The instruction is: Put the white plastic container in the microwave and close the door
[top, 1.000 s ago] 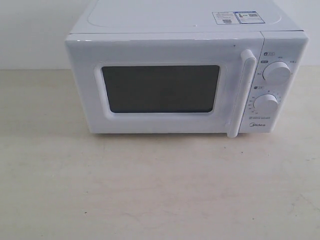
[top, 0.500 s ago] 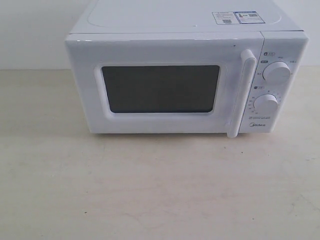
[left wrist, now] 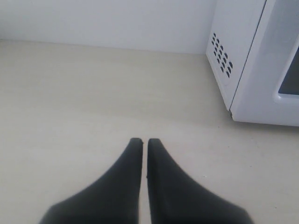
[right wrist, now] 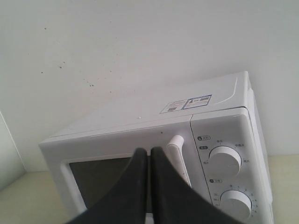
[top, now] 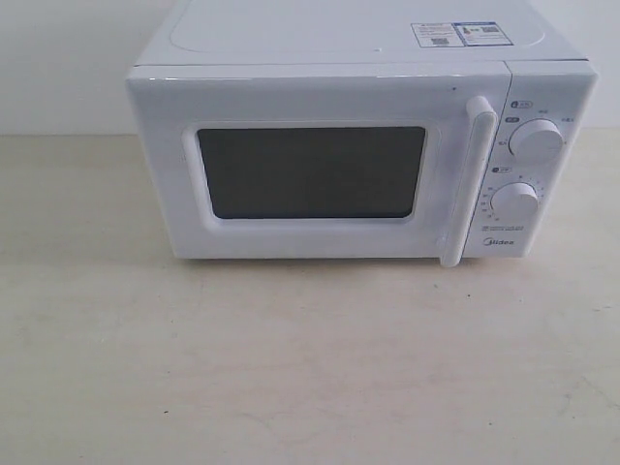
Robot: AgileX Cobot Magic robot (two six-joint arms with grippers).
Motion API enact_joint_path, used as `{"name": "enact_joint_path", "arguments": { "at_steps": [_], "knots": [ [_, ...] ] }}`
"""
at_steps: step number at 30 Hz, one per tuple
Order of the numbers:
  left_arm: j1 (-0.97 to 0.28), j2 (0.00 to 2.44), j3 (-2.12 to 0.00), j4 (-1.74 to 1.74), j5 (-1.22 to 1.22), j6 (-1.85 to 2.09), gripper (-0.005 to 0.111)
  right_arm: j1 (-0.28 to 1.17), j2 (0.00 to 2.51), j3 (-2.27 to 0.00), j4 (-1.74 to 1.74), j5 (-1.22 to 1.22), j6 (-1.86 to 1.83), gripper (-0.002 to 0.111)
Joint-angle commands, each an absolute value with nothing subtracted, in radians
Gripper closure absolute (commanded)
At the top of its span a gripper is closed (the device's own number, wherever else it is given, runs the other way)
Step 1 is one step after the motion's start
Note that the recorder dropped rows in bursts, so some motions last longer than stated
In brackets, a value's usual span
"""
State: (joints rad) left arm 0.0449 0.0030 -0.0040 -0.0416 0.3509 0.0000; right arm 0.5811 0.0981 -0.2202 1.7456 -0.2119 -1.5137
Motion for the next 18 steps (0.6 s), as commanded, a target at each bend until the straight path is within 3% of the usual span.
{"name": "enact_joint_path", "arguments": {
  "at_steps": [1, 11, 18],
  "knots": [
    [0.046, 0.0, 0.0, -0.041, 0.351, -0.007, 0.102, 0.443, 0.092, -0.221, 1.744, -0.098, -1.517, 0.108],
    [0.048, 0.0, 0.0, -0.041, 0.351, -0.007, 0.102, -0.005, 0.092, -0.221, 1.744, 0.129, -1.517, 0.108],
    [0.048, 0.0, 0.0, -0.041, 0.351, -0.007, 0.102, -0.071, 0.092, -0.221, 1.744, 0.122, -1.517, 0.108]
  ]
}}
